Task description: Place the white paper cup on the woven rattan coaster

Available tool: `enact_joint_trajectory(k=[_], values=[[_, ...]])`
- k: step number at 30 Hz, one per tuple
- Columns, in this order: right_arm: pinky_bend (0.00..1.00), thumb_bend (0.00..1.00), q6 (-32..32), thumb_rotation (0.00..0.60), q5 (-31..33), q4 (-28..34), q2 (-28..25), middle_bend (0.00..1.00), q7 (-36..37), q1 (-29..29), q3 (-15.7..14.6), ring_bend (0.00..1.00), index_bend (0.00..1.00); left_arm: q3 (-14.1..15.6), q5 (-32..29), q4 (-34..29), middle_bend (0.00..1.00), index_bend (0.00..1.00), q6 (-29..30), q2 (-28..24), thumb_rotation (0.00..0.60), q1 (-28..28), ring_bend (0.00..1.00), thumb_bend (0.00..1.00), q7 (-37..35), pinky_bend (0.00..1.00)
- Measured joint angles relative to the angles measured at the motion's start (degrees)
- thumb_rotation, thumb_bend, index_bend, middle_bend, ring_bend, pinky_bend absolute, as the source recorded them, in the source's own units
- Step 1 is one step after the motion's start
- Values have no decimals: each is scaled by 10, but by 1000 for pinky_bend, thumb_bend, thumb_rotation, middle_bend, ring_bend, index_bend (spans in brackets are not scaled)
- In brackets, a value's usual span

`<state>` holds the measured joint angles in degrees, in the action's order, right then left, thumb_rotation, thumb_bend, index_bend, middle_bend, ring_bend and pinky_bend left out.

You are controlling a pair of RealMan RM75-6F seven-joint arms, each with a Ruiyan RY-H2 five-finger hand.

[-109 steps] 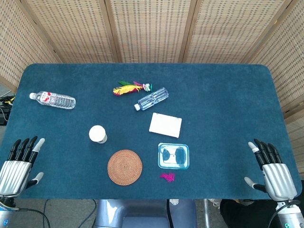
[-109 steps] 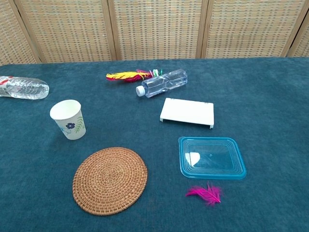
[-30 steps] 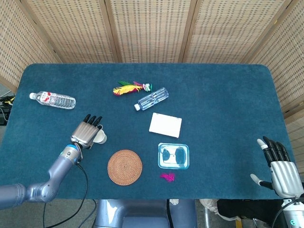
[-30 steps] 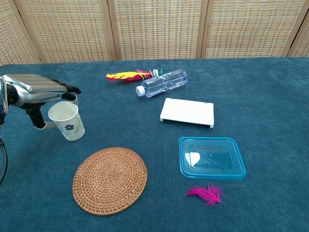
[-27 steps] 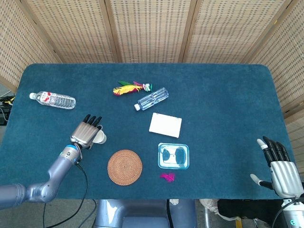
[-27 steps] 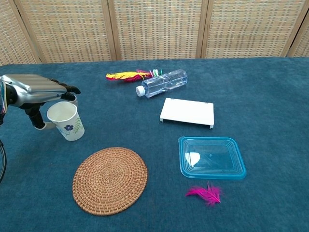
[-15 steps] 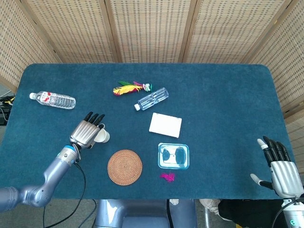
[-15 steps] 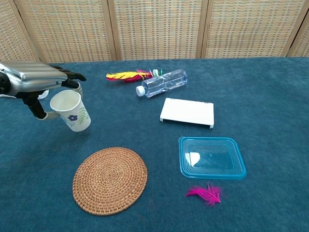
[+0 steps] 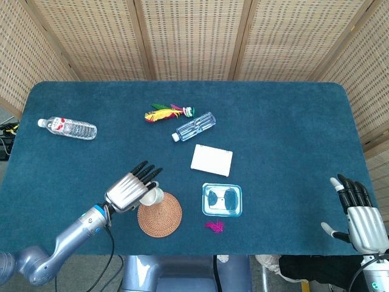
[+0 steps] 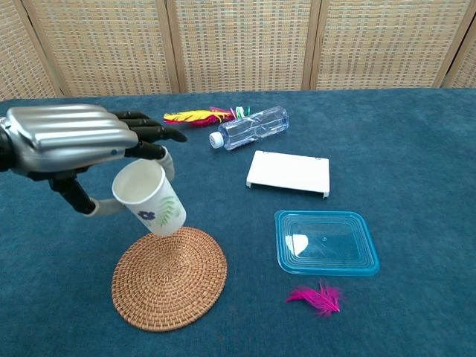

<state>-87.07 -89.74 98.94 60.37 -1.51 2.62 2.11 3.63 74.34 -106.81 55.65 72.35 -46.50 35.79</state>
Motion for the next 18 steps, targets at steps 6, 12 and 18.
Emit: enact_joint_trajectory(k=[6, 12, 18], values=[[0, 117, -4, 600, 0, -1, -2, 0, 5, -1, 1, 0, 44, 11, 15, -17, 0, 268, -12, 17, 600, 1, 0, 372, 28, 0], [0, 117, -4, 600, 1, -3, -2, 0, 11, -2, 2, 0, 44, 19, 14, -39, 0, 268, -25, 18, 600, 0, 0, 371, 59, 0], [0, 117, -5, 600, 2, -3, -3, 0, 15, -3, 2, 0, 44, 21, -8, -54, 0, 268, -37, 3, 600, -5, 0, 371, 89, 0]])
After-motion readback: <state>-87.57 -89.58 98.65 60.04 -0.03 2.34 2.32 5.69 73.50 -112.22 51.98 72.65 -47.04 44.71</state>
